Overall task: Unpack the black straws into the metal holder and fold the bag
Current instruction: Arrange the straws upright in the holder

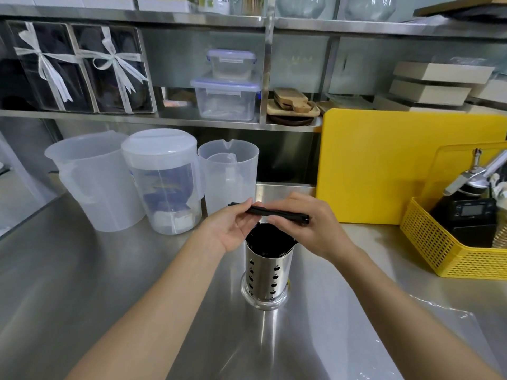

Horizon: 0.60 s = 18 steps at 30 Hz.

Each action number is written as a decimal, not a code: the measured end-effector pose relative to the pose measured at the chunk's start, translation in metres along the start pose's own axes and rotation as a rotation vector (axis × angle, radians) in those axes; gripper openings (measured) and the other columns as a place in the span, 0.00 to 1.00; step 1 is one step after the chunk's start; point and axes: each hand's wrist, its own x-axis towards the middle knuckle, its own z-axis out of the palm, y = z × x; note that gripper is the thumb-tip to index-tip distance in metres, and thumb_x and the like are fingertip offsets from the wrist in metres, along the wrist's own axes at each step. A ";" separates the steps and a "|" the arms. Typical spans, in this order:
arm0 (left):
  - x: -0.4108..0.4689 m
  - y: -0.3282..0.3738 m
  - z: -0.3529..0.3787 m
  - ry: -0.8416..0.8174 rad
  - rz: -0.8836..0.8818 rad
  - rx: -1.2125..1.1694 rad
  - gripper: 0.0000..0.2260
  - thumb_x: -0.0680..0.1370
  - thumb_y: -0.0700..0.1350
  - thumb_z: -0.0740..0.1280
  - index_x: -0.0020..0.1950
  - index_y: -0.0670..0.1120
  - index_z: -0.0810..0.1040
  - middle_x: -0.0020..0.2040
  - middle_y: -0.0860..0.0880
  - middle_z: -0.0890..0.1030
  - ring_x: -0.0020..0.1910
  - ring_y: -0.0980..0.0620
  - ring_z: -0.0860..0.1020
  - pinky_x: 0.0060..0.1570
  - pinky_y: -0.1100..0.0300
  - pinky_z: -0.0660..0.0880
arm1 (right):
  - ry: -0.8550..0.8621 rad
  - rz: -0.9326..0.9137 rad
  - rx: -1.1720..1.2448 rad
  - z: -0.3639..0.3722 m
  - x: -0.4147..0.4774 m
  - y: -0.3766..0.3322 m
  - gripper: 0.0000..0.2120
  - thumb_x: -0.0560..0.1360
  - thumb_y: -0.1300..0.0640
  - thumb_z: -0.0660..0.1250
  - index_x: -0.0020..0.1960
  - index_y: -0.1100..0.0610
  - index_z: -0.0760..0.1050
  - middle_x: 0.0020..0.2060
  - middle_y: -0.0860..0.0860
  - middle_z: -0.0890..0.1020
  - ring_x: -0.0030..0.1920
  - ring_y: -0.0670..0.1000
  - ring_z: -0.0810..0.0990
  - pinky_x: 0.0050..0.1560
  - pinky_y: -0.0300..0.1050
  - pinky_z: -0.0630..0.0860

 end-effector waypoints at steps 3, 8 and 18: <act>0.000 -0.005 0.002 0.003 -0.050 0.034 0.04 0.75 0.38 0.66 0.43 0.38 0.77 0.31 0.43 0.84 0.30 0.52 0.83 0.28 0.63 0.79 | 0.068 0.030 0.026 0.001 -0.002 -0.001 0.07 0.73 0.57 0.66 0.46 0.60 0.81 0.36 0.35 0.76 0.37 0.35 0.76 0.40 0.26 0.68; -0.005 -0.012 -0.001 0.110 -0.052 0.413 0.13 0.75 0.48 0.67 0.37 0.40 0.78 0.25 0.47 0.81 0.20 0.55 0.77 0.19 0.67 0.71 | 0.221 0.200 0.093 -0.003 0.001 0.000 0.10 0.75 0.57 0.64 0.36 0.55 0.77 0.25 0.40 0.72 0.29 0.41 0.72 0.32 0.28 0.65; -0.021 -0.021 0.013 -0.482 0.447 0.961 0.05 0.78 0.41 0.62 0.50 0.48 0.77 0.38 0.52 0.83 0.37 0.54 0.81 0.42 0.65 0.76 | 0.212 0.411 0.484 -0.021 0.009 0.006 0.19 0.75 0.54 0.63 0.30 0.66 0.70 0.18 0.47 0.68 0.20 0.44 0.63 0.23 0.32 0.62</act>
